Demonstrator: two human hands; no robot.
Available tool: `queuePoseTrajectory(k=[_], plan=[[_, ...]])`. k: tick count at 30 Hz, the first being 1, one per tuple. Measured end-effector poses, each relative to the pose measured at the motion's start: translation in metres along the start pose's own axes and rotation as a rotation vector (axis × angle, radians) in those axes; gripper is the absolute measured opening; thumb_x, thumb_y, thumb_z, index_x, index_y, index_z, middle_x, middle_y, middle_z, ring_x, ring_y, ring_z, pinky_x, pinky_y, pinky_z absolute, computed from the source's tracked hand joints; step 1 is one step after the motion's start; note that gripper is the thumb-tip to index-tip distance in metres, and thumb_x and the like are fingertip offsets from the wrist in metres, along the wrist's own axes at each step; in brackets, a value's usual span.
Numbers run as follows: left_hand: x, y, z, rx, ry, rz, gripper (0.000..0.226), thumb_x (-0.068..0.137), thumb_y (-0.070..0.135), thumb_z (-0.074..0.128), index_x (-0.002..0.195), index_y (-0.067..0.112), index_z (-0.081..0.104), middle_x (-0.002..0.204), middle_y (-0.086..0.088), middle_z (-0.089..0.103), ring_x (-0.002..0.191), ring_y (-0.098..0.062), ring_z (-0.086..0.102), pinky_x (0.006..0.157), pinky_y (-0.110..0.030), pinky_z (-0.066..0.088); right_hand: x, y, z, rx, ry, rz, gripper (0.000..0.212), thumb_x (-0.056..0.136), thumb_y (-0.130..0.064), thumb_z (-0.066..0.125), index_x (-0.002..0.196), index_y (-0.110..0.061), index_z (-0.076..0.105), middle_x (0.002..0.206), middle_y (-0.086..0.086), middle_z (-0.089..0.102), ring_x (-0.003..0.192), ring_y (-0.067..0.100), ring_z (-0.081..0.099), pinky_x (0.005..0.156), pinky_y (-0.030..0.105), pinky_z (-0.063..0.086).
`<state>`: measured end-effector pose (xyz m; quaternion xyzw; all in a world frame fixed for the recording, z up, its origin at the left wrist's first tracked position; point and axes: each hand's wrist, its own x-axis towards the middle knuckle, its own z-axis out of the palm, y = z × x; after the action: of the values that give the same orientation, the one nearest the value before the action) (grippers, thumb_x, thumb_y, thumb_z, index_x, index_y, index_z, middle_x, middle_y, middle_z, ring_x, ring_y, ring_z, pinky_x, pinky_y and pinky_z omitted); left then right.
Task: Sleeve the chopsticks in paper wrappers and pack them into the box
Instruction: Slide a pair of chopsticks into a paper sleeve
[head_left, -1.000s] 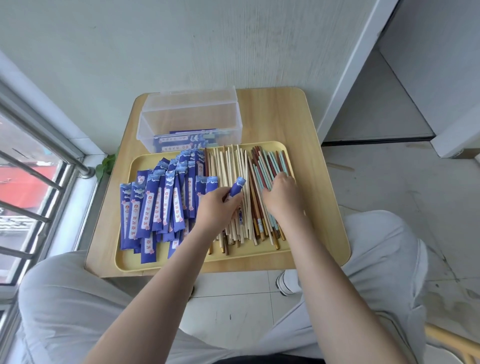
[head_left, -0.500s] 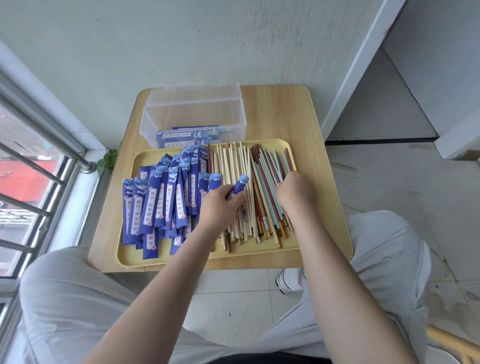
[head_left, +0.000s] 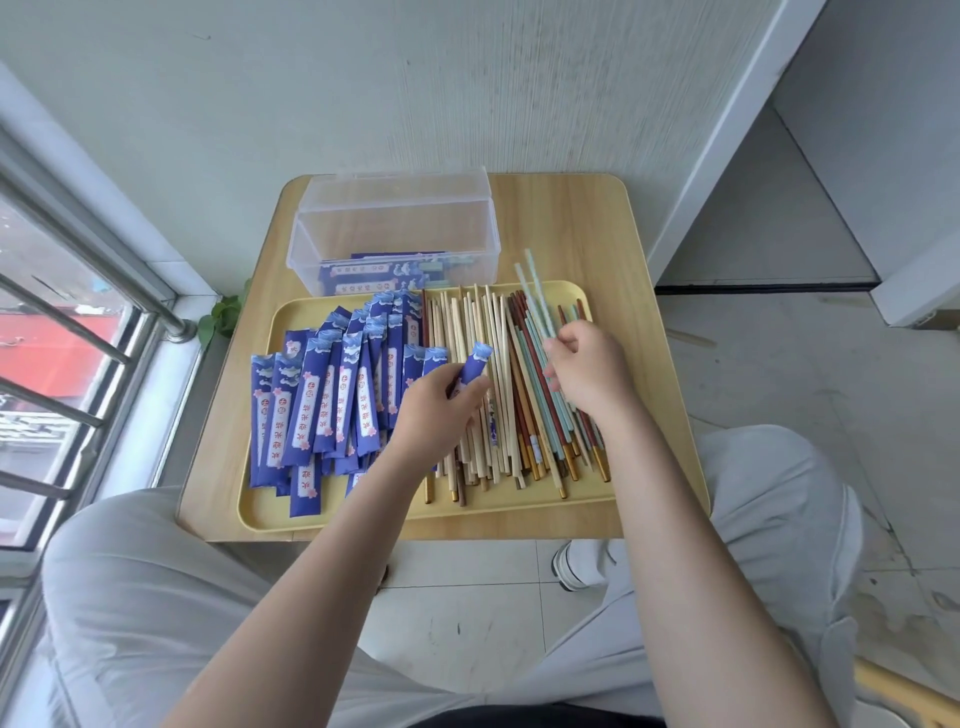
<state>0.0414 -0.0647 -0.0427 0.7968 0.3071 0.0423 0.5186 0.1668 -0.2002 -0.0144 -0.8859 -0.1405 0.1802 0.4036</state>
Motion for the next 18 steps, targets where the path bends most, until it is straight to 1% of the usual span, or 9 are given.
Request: queuePoseTrajectory(k=[2,4,6,8,11,12,15,16,18], plan=[[-0.001,0.001,-0.008,-0.026,0.044,0.004,0.019,0.100,0.028,0.057,0.098,0.010,0.062,0.089,-0.016,0.068,0.060,-0.008,0.063,0.050,-0.013,0.042,-0.003,-0.005,0.001,0.106,-0.049,-0.035,0.010,0.102,-0.022,0.055,0.103,-0.018,0.064,0.081,0.002,0.069,0.059,0.011,0.063,0.054,0.022,0.051],[-0.002,0.001,-0.018,-0.048,0.094,0.006,0.015,0.100,0.027,0.058,0.098,0.013,0.063,0.088,-0.017,0.068,0.060,-0.010,0.061,0.050,-0.015,0.042,-0.003,-0.008,0.007,0.086,-0.086,-0.054,0.011,0.101,-0.021,0.058,0.101,-0.017,0.068,0.079,0.001,0.069,0.055,0.009,0.059,0.051,0.018,0.049],[-0.003,-0.001,-0.027,-0.039,0.126,0.001,0.016,0.099,0.026,0.058,0.093,0.011,0.062,0.082,-0.019,0.065,0.059,-0.011,0.060,0.050,-0.017,0.042,-0.004,-0.011,0.017,0.035,-0.095,-0.074,0.013,0.100,-0.023,0.060,0.100,-0.015,0.071,0.082,-0.001,0.069,0.062,0.012,0.062,0.060,0.024,0.053],[-0.004,-0.003,-0.033,-0.007,0.128,-0.014,0.019,0.098,0.024,0.059,0.087,0.009,0.060,0.070,-0.013,0.056,0.065,-0.022,0.063,0.048,-0.016,0.040,-0.005,-0.014,0.029,0.001,-0.074,-0.093,0.016,0.099,-0.024,0.062,0.100,-0.013,0.073,0.085,0.000,0.071,0.072,0.018,0.066,0.065,0.028,0.054],[-0.006,-0.007,-0.034,0.040,0.100,-0.023,0.029,0.096,0.021,0.059,0.070,0.014,0.047,0.059,0.002,0.042,0.073,-0.039,0.062,0.054,-0.026,0.037,-0.007,-0.017,0.045,-0.075,-0.021,-0.118,0.021,0.097,-0.024,0.064,0.088,-0.009,0.075,0.081,0.003,0.071,0.071,0.019,0.066,0.054,0.020,0.042],[-0.006,-0.008,-0.034,0.058,0.098,-0.020,0.031,0.095,0.019,0.059,0.068,0.014,0.045,0.058,0.003,0.040,0.066,-0.039,0.054,0.055,-0.029,0.035,-0.007,-0.016,0.048,-0.091,0.003,-0.129,0.024,0.097,-0.025,0.064,0.084,-0.008,0.074,0.080,0.004,0.071,0.070,0.020,0.065,0.055,0.020,0.039],[-0.007,-0.011,-0.037,0.092,0.122,0.002,0.025,0.094,0.017,0.058,0.074,0.006,0.049,0.060,-0.002,0.041,0.056,-0.017,0.036,0.056,-0.031,0.032,-0.008,-0.016,0.043,-0.064,0.065,-0.134,0.027,0.101,-0.028,0.057,0.087,-0.010,0.073,0.072,0.003,0.066,0.059,0.014,0.055,0.052,0.023,0.036],[-0.008,-0.011,-0.038,0.093,0.127,0.016,0.024,0.095,0.019,0.057,0.075,0.008,0.051,0.062,-0.007,0.044,0.057,-0.016,0.037,0.057,-0.034,0.033,-0.009,-0.016,0.039,-0.058,0.071,-0.134,0.029,0.103,-0.029,0.053,0.091,-0.011,0.072,0.067,0.002,0.062,0.054,0.012,0.050,0.049,0.025,0.033],[-0.011,-0.008,-0.040,0.101,0.116,0.052,0.026,0.099,0.030,0.057,0.075,0.029,0.049,0.073,-0.021,0.055,0.062,-0.018,0.044,0.059,-0.042,0.041,-0.009,-0.016,0.030,-0.050,0.047,-0.132,0.030,0.106,-0.028,0.044,0.104,-0.014,0.069,0.066,-0.001,0.055,0.053,0.010,0.044,0.048,0.026,0.031]])
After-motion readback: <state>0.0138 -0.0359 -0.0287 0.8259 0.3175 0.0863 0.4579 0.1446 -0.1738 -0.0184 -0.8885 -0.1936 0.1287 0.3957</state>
